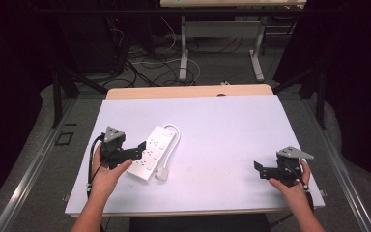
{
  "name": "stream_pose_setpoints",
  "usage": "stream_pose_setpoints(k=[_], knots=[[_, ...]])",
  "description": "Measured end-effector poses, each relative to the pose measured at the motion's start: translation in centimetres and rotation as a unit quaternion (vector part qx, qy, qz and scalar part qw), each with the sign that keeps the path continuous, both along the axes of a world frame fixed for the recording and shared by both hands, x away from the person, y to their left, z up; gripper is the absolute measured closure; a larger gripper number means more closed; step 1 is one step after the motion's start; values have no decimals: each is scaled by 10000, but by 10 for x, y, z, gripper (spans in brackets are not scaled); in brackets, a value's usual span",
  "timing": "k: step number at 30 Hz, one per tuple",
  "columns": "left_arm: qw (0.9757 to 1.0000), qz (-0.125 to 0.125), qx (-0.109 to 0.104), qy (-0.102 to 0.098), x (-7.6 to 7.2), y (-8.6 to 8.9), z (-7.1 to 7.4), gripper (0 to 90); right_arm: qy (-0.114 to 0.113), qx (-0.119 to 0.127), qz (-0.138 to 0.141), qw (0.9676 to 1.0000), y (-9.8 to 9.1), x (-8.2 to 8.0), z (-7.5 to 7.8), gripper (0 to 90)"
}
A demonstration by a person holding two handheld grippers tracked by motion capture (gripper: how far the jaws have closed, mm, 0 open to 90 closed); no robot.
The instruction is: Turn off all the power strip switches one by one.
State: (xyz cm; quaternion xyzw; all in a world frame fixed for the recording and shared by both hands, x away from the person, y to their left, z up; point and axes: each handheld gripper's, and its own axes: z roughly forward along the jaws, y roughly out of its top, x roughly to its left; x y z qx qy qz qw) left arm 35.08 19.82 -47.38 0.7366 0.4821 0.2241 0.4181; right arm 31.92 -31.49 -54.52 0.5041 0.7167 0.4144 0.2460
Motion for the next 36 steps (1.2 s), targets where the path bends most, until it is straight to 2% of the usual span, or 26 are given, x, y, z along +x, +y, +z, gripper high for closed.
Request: stream_pose_setpoints(k=[5,8,9,11,14,18,22,28,32,33,36], knots=[[9999,-71,138,35,7,-5,3,165,25,17,-14,10000,-1,0,0,7],[9999,-79,83,21,12,-10,4,168,32,37,-17,10000,-1,0,-1,7],[9999,-106,132,14,14,-11,5,170,30,27,-10,10000,-1,0,-1,7],[9999,-106,81,-27,17,-15,7,175,30,42,-19,10000,-1,0,-1,7],[9997,-187,116,-48,21,-20,9,175,32,42,-17,10000,-2,0,-1,6],[9994,-273,199,35,27,-27,11,182,56,46,-43,10000,-2,0,-1,7],[9996,-236,118,81,32,-34,12,187,10,79,-73,9999,-2,1,-1,7],[9994,-292,125,145,41,-45,12,218,-14,52,-62,10000,-3,1,-2,7],[9995,-238,112,165,47,-51,11,252,23,40,-53,10000,-4,1,-2,7],[9991,-327,163,228,49,-52,11,258,37,73,-38,10000,-4,1,-2,7],[9991,-295,93,299,54,-57,9,275,46,74,-38,10000,-4,1,-2,7]])
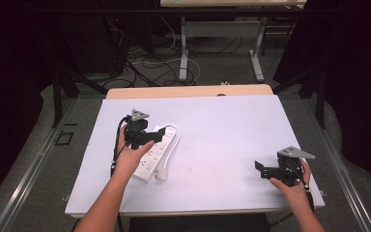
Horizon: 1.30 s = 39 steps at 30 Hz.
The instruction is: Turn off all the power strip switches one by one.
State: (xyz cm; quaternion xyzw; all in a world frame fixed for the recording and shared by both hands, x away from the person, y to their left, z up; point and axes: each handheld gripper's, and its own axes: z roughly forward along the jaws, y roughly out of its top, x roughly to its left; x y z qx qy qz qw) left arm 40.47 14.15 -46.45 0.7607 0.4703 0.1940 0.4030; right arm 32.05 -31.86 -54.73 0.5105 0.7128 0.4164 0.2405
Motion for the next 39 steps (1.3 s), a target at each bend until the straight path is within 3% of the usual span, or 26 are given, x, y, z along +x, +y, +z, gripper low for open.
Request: stream_pose_setpoints(k=[14,27,39], knots=[[9991,71,-180,378,18,-5,-7,396,14,-27,-14,10000,1,1,-2,7],[9961,75,-124,866,34,-12,-21,529,47,-18,-7,10000,0,3,-3,4],[9958,232,-57,882,50,-22,-27,734,57,-51,-42,10000,0,3,-4,0]])
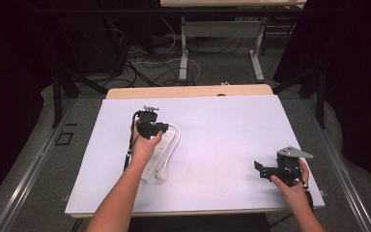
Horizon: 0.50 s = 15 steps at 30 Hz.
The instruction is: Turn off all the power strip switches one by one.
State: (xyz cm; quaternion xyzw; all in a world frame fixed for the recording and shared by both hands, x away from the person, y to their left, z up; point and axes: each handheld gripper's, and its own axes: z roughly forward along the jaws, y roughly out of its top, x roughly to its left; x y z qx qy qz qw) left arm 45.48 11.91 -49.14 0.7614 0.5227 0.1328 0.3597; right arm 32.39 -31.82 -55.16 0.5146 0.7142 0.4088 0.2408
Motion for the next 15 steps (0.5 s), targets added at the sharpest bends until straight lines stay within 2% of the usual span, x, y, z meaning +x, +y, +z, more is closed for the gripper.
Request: stream_pose_setpoints(k=[4,15], knots=[[10000,6,54,-4,3,-5,-3,786,6,-22,-24,10000,-1,0,-1,0],[9995,92,243,170,12,-11,-15,899,48,2,-14,10000,-1,0,-1,0]])
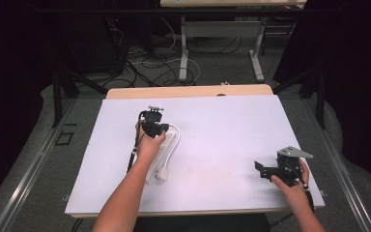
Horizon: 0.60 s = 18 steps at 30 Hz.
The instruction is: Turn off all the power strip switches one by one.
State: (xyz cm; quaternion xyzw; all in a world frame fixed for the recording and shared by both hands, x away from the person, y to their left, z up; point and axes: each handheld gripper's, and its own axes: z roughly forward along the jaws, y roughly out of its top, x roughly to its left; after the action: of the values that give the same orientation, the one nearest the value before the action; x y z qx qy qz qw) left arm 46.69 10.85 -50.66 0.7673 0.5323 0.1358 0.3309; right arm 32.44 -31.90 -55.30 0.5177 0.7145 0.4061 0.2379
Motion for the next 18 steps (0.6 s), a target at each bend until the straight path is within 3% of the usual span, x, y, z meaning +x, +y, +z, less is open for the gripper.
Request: stream_pose_setpoints(k=[7,18], knots=[[9998,20,47,180,4,-2,-8,900,-48,-44,0,10000,1,1,-1,0],[9993,-39,208,293,7,-5,-14,900,-45,-50,18,10000,0,1,-1,0]])
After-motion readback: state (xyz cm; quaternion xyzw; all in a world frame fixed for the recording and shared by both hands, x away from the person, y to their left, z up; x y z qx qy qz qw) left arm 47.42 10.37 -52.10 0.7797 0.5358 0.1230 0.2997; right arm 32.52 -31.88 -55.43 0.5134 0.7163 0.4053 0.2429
